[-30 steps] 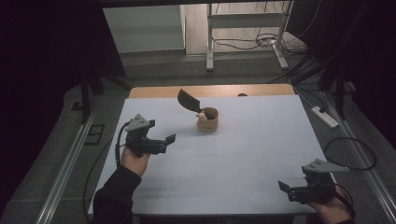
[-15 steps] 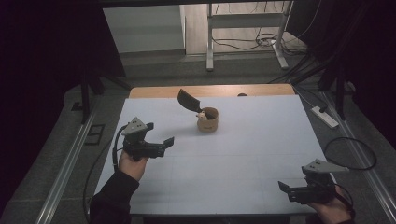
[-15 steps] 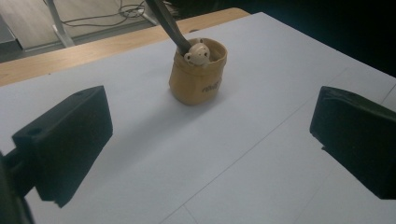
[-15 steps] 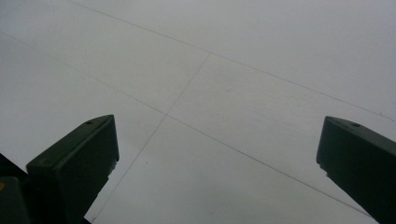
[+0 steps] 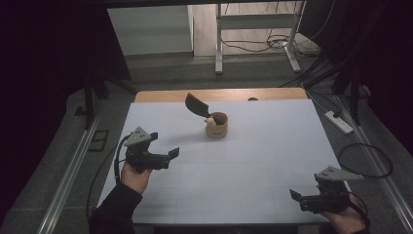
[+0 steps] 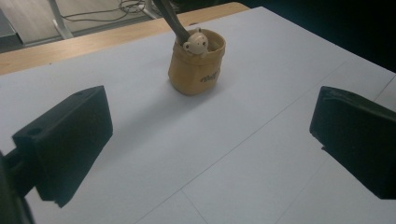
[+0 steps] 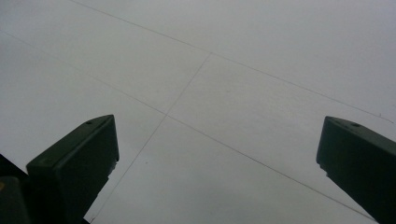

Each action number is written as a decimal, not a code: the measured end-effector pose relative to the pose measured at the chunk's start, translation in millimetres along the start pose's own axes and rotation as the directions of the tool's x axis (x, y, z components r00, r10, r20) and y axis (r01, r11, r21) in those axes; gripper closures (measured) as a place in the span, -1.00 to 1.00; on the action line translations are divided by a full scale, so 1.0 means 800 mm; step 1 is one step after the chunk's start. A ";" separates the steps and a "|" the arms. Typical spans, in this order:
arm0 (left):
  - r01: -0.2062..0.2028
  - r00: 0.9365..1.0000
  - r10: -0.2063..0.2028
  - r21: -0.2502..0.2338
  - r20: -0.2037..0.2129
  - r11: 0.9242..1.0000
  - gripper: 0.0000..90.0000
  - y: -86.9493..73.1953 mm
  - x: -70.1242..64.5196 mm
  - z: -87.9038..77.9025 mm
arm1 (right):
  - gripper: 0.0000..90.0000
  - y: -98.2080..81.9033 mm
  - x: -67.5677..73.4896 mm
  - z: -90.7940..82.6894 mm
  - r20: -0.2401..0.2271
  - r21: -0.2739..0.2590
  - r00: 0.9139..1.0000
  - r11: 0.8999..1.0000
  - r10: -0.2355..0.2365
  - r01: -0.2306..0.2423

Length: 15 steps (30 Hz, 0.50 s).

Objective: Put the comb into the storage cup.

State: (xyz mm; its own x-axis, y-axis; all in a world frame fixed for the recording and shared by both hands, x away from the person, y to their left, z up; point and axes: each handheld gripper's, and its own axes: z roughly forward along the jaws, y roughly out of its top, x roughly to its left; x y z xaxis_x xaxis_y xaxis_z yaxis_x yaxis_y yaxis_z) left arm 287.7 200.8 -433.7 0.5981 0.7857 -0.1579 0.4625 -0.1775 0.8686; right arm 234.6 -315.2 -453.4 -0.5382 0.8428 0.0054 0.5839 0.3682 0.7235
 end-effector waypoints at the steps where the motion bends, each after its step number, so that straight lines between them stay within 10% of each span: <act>1: 0.000 1.000 0.000 0.000 0.000 1.000 -1.00 -0.001 0.000 -0.001 | -1.00 0.000 0.000 0.000 0.000 0.000 1.000 1.000 -0.001 0.001; 15: 0.013 1.000 -0.013 0.002 0.006 1.000 -1.00 -0.011 -0.003 -0.013 | -1.00 0.000 0.002 0.000 -0.002 0.003 1.000 1.000 -0.013 0.013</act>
State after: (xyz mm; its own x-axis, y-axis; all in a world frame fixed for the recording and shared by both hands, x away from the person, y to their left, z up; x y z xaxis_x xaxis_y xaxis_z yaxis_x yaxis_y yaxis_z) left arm 275.4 206.6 -435.8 0.5958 0.7845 -0.1719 0.4714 -0.1683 0.8657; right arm 233.7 -314.3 -453.5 -0.5466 0.8374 -0.0027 0.5789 0.3802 0.7213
